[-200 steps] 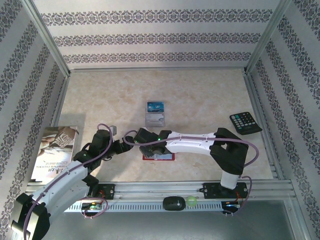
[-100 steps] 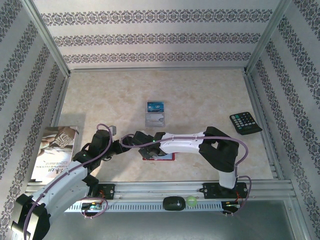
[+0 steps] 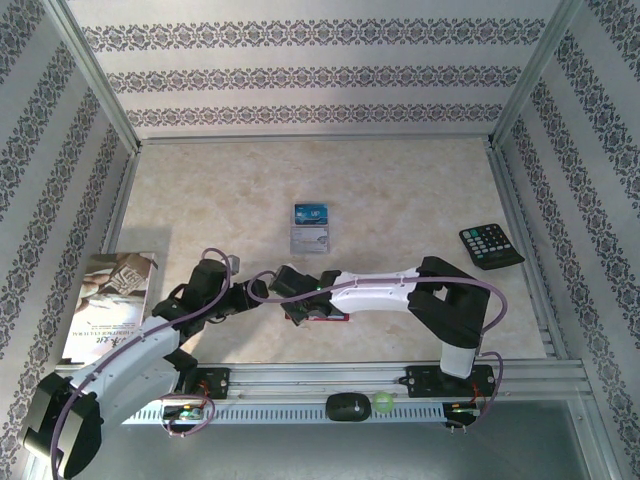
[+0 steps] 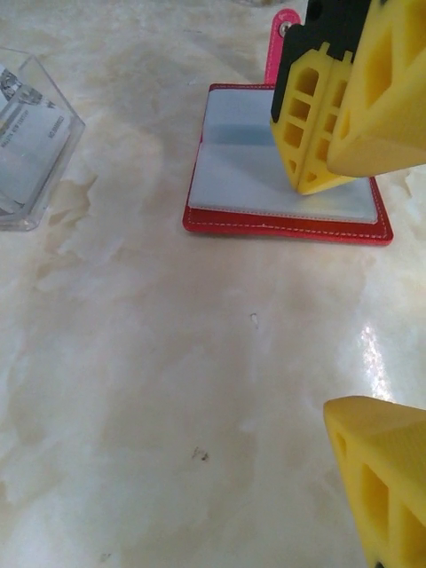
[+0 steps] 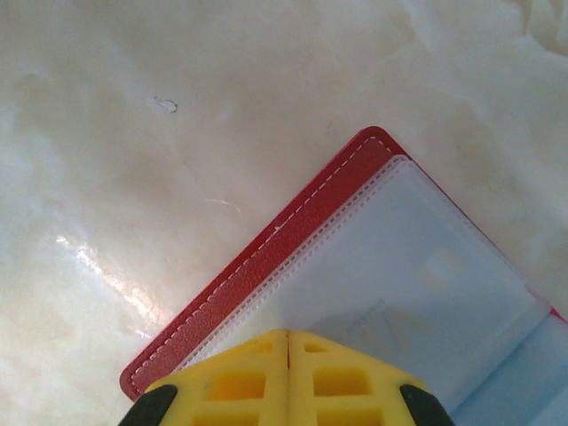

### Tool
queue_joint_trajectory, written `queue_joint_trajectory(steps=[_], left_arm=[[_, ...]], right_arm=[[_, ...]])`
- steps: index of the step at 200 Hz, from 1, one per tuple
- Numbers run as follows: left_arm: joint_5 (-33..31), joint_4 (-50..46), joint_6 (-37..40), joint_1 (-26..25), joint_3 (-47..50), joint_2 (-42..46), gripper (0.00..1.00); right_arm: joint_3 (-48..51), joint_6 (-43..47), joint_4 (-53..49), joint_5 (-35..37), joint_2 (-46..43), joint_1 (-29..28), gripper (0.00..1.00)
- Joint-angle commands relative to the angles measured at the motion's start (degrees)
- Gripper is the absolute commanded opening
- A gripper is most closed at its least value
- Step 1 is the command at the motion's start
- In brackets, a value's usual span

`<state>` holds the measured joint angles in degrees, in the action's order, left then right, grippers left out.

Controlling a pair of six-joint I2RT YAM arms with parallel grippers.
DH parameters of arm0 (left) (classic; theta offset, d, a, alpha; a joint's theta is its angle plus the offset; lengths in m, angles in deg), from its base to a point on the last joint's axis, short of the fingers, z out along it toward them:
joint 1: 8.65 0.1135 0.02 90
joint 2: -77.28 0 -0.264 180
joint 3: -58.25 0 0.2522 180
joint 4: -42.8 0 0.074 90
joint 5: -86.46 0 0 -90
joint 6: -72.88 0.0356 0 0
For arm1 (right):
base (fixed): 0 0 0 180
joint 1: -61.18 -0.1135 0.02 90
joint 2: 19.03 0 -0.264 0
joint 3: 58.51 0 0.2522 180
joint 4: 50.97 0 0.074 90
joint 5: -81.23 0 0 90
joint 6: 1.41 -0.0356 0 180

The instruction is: Take the credit cards out of the card holder

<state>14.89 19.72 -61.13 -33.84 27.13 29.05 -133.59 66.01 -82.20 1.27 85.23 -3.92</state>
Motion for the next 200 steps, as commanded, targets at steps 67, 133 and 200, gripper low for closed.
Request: queue_joint_trajectory(steps=[67,133,200], left_arm=[[-4.59,-3.62,2.07,-0.63,-2.14,5.26,0.84],[-3.73,-3.34,2.51,-0.72,-1.92,5.23,0.81],[-1.55,1.67,1.8,-4.16,-2.14,-0.07,0.58]], right_arm=[[-3.01,-1.89,-6.21,2.52,-0.93,-1.43,0.37],[-3.08,-3.09,-7.06,2.21,3.71,-1.91,0.28],[3.49,-1.95,4.14,-0.13,-2.94,-0.91,0.0]])
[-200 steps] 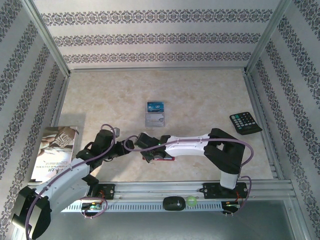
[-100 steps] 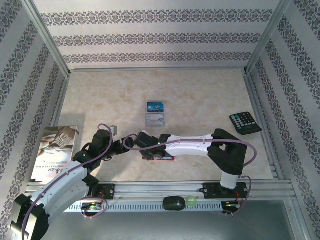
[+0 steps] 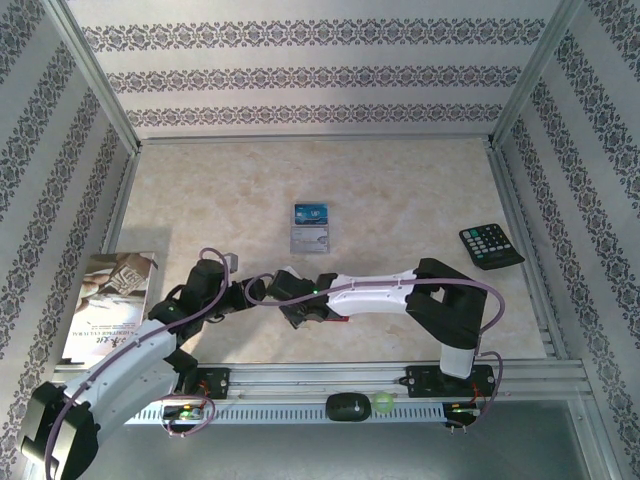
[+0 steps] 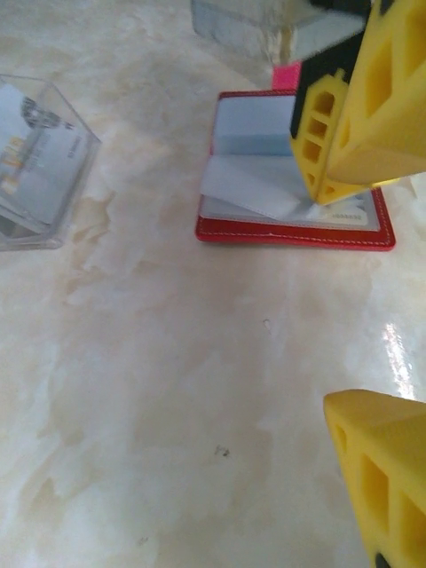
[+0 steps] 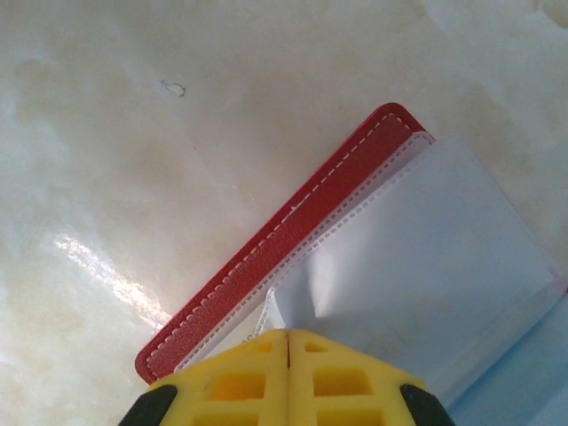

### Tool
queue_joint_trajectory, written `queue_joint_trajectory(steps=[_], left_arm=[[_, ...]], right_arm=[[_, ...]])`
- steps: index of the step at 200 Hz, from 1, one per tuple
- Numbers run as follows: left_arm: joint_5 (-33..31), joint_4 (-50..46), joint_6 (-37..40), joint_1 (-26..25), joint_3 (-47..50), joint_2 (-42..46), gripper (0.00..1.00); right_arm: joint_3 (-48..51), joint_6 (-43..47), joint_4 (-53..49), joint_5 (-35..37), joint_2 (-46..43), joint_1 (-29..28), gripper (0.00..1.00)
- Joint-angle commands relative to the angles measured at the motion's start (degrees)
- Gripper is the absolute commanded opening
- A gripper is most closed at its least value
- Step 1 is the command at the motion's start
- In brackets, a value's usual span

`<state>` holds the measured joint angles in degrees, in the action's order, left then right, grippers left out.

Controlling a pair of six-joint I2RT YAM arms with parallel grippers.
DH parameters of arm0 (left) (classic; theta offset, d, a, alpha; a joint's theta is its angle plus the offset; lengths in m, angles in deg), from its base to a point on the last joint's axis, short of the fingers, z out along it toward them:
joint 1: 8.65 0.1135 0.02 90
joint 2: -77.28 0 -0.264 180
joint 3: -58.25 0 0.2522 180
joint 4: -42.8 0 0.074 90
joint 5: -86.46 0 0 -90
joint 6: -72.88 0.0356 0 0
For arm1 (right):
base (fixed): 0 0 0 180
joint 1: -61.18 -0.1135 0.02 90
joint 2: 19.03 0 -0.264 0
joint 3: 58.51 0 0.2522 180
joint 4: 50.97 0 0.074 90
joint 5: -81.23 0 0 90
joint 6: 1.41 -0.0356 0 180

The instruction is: Take the credit cards out of the card holder

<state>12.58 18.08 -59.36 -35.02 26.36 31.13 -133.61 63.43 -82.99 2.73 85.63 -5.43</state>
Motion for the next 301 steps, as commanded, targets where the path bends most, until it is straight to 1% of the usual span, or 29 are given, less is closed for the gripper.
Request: queue_joint_trajectory(steps=[1,14,32,65,103,125,166,209,245,278,301], left_arm=[[0.72,3.53,-0.05,-3.16,-1.38,-2.26,0.57],[0.07,5.81,-0.78,-5.15,-1.38,-4.09,0.52],[-0.26,9.97,-1.93,-7.49,-1.29,-7.01,0.42],[-1.41,15.53,-2.48,-11.25,-2.38,-13.28,0.27],[-0.76,22.0,-3.72,-13.65,-3.22,-21.02,0.12],[-0.33,24.81,-3.93,-14.65,-3.76,-24.55,0.07],[1.25,27.37,-5.05,-16.07,-4.95,-29.57,0.01],[0.01,23.75,-5.64,-16.89,-5.01,-31.68,0.0],[-0.92,21.08,-5.71,-16.92,-4.3,-30.42,0.0],[-0.53,21.75,-6.04,-16.88,-4.11,-31.65,0.0],[0.3,23.19,-6.2,-16.87,-4.26,-33.21,0.0]], right_arm=[[3.69,0.64,5.22,-1.76,-3.5,0.65,0.0],[6.38,0.69,9.5,-3.37,-5.78,1.06,0.0],[9.64,0.39,14.38,-5.33,-8.63,1.78,0.0],[14.42,-1.6,19.78,-7.02,-12.2,2.89,0.0],[17.87,-4.07,23.42,-6.88,-14.69,3.16,0.0],[18.66,-4.81,23.53,-6.71,-15.03,3.26,0.0],[20.01,-6.21,24.14,-6.2,-15.51,3.13,0.0],[20.65,-7.55,24.41,-4.6,-15.8,2.67,0.0],[22.23,-11.05,23.16,0.0,-17.25,2.06,0.0],[25.98,-17.14,20.94,5.41,-21.54,1.86,0.0],[27.74,-20.53,18.7,6.59,-23.47,1.84,0.0]])
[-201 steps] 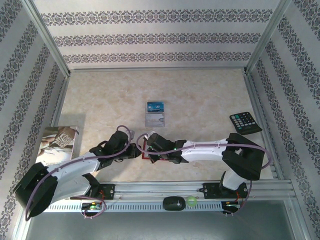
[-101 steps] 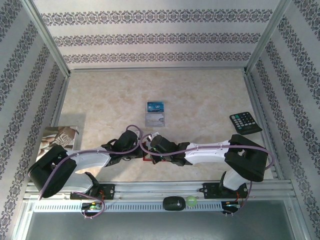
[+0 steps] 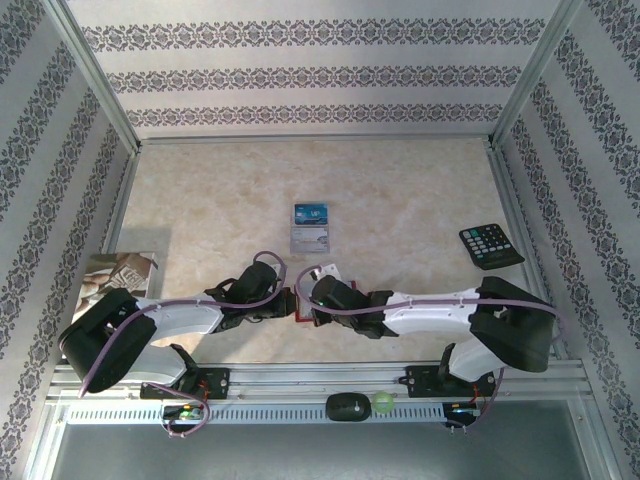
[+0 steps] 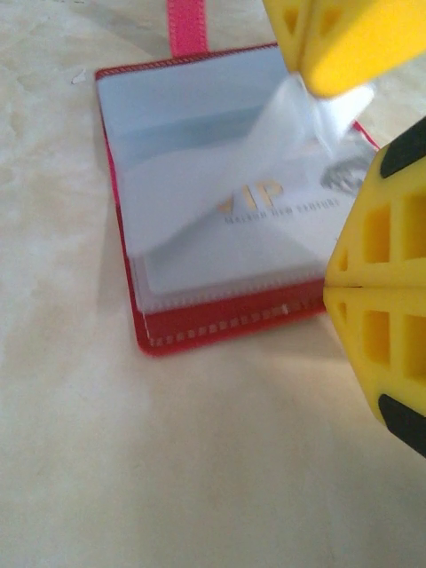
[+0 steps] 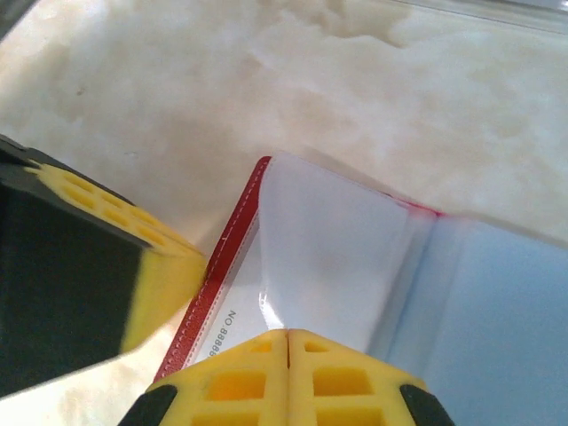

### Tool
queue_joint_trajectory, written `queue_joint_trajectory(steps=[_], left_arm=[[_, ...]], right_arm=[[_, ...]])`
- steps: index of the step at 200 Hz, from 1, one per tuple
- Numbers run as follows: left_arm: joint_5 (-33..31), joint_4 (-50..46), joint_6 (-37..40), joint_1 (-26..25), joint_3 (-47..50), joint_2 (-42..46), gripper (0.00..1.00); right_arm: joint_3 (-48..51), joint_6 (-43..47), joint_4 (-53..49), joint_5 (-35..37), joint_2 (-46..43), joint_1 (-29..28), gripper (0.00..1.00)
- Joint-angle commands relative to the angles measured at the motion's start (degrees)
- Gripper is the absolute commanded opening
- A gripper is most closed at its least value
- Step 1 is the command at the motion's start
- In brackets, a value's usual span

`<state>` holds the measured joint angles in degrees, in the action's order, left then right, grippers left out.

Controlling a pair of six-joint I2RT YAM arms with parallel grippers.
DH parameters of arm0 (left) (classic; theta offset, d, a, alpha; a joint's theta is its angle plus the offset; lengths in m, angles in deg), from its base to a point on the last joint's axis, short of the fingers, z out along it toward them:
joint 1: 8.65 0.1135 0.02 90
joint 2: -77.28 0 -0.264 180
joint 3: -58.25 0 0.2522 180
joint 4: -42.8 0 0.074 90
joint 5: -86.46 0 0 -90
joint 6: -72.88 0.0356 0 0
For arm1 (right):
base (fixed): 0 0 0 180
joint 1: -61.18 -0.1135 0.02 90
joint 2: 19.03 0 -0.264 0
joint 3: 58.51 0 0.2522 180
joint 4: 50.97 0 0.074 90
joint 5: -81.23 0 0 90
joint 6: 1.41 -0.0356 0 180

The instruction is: Take the credit cards out of the card holder

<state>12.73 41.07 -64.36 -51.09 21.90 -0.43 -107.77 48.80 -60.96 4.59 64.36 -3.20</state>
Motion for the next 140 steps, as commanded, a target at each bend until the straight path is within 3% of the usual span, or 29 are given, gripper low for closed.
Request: queue_joint_trajectory(steps=[1,29,58,86,140], left_arm=[[0.15,0.23,-1.19,-0.81,0.19,-1.78,0.0],[0.69,1.22,-1.19,-0.81,0.09,-2.71,0.0],[-0.12,0.27,-0.46,-0.81,-0.91,1.03,0.0],[-1.45,-2.66,0.26,-0.81,-1.49,5.55,0.13],[-0.65,-3.24,-0.42,-0.81,0.0,7.29,0.19]], right_arm=[[1.96,-6.09,-3.42,4.83,-2.24,-0.4,0.0],[4.31,-9.68,-4.08,5.1,-3.93,-0.67,0.0],[4.09,-6.55,-0.4,2.1,-4.14,-1.1,0.0],[2.16,-2.66,3.5,-1.69,-3.93,-1.12,0.0],[-0.77,-0.59,9.09,-8.02,0.35,-0.64,0.0]])
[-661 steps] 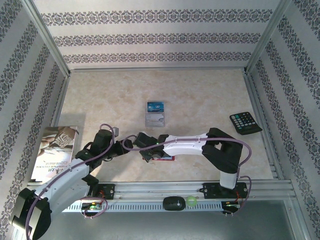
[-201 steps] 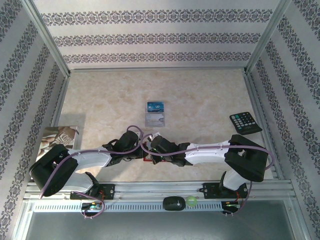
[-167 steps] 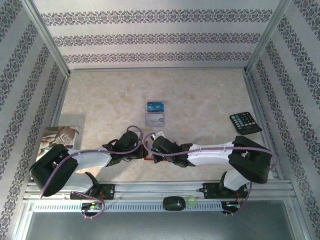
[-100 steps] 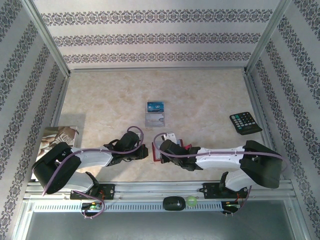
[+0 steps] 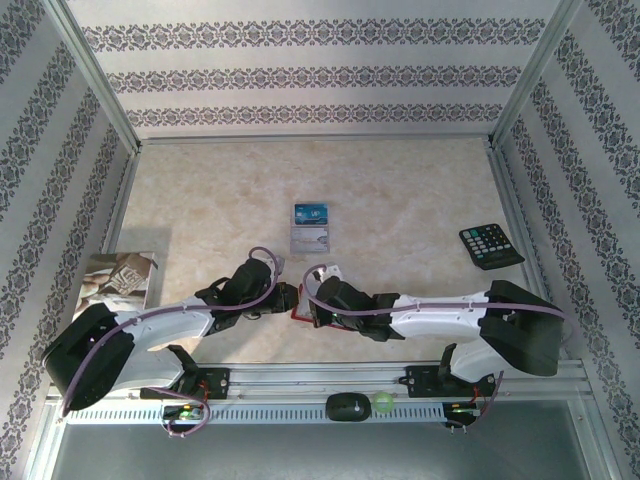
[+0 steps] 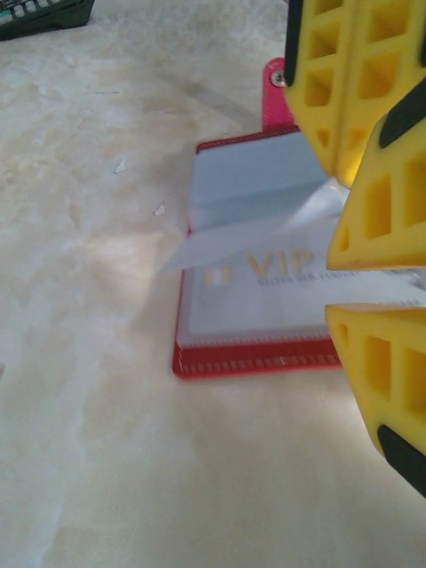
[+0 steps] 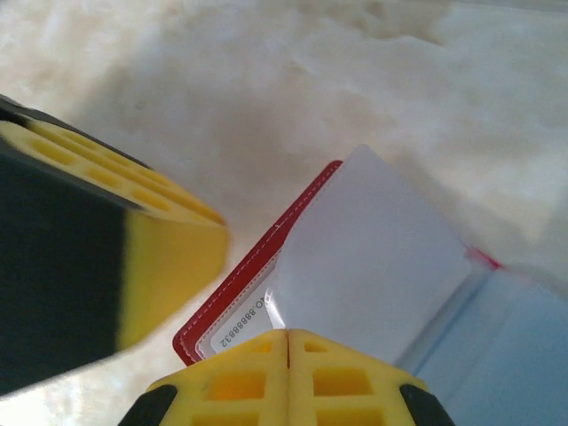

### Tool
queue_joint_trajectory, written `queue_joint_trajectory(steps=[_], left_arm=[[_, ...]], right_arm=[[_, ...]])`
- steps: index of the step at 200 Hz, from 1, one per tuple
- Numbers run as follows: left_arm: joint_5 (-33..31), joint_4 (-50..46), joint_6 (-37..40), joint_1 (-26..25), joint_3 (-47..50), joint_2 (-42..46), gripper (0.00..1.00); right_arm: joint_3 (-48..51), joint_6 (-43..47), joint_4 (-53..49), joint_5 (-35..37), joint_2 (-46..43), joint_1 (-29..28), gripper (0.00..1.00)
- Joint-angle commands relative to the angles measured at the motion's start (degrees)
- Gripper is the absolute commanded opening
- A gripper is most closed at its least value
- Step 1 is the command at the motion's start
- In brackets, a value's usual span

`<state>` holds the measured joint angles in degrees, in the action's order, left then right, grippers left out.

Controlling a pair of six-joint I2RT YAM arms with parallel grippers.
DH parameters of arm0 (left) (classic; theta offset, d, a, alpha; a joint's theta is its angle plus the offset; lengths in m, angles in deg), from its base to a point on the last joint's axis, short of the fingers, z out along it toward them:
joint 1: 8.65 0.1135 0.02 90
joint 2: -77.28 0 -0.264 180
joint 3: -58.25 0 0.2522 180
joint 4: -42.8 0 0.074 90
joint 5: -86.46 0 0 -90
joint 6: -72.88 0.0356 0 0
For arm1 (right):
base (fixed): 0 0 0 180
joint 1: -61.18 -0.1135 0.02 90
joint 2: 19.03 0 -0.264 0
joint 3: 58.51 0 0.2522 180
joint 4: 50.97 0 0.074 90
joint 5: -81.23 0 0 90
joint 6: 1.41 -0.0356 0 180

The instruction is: Take the credit cards out of the card holder

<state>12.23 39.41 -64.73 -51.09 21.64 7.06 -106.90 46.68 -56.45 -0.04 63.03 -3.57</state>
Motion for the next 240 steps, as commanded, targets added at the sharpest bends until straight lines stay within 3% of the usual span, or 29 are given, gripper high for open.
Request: queue_joint_trajectory(steps=[1,113,144,177,223,240], left_arm=[[-0.05,-1.49,-0.08,-0.85,0.26,-0.24,0.19],[6.17,-1.1,-1.89,-1.16,-0.32,-8.85,0.23],[5.19,-7.0,-0.4,-1.33,-2.44,-11.54,0.11],[5.44,-9.07,0.08,-1.34,-2.89,-15.09,0.0],[6.55,-8.13,0.26,-1.34,-3.52,-17.98,0.0],[6.5,-7.89,0.16,-1.34,-3.45,-18.12,0.0]], right_arm=[[-1.66,1.55,4.62,-3.42,1.74,-0.28,0.0],[0.0,-1.85,5.79,-3.89,5.32,0.45,0.0],[-0.6,-2.44,3.91,-3.14,5.23,0.5,0.0],[0.97,-5.73,-0.52,1.75,2.28,0.55,0.0],[6.77,-14.83,-8.15,11.73,-5.94,0.67,0.0],[7.09,-20.03,-15.34,14.14,-7.81,1.35,0.0]])
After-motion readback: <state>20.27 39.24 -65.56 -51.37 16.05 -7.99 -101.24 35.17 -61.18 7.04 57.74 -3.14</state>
